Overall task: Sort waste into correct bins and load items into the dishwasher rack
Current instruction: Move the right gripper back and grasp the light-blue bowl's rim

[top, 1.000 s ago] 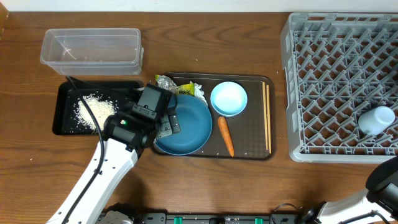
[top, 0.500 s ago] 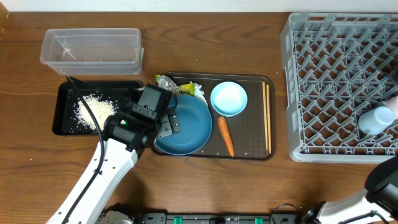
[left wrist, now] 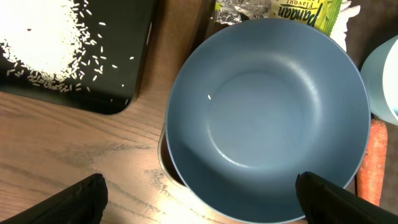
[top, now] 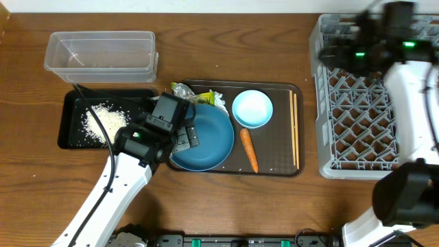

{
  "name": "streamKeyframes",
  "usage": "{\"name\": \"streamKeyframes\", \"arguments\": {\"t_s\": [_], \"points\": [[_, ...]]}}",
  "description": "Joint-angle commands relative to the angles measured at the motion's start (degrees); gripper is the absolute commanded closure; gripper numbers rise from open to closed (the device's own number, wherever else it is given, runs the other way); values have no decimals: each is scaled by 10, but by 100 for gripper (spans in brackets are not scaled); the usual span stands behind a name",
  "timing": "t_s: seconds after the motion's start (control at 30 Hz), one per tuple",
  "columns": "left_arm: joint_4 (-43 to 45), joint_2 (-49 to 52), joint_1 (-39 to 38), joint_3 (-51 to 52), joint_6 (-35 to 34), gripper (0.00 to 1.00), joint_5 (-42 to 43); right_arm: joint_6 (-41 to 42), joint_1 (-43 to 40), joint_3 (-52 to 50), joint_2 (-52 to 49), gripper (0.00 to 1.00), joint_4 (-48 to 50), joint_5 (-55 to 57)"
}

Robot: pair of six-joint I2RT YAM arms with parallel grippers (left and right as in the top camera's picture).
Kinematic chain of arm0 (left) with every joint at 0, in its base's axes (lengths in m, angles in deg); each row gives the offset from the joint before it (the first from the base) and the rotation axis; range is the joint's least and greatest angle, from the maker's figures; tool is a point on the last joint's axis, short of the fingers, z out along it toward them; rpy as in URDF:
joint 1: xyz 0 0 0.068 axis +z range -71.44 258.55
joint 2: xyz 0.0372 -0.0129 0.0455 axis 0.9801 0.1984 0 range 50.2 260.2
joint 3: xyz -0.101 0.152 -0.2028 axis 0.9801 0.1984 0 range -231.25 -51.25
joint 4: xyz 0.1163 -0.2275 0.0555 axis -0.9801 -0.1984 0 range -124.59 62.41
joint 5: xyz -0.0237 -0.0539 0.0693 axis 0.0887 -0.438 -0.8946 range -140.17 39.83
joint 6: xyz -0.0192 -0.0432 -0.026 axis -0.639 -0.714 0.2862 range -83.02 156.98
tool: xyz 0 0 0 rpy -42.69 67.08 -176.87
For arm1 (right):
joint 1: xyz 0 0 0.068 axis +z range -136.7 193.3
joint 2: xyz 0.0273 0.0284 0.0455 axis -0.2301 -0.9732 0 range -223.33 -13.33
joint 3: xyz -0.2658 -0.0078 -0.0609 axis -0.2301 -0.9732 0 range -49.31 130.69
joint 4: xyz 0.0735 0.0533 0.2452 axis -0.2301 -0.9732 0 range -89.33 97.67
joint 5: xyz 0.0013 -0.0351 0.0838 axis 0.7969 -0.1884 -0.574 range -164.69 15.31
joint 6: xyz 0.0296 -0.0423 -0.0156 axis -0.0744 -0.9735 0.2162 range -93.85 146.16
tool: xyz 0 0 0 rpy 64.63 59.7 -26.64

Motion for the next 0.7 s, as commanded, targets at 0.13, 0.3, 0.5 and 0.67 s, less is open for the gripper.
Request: {"name": "streamKeyframes", "arguments": {"t_s": [0.13, 0.3, 0.5, 0.67], "points": [[-2, 2, 2, -5, -3, 1, -13, -4, 190, -1, 13, 20, -3, 175], [-2, 2, 2, -5, -3, 1, -13, 18, 269, -2, -15, 26, -4, 210], [-2, 2, 2, -5, -3, 0, -13, 41, 318, -2, -71, 43, -7, 224], [-2, 2, 2, -5, -3, 0, -13, 39, 334, -2, -114, 46, -20, 191]]}}
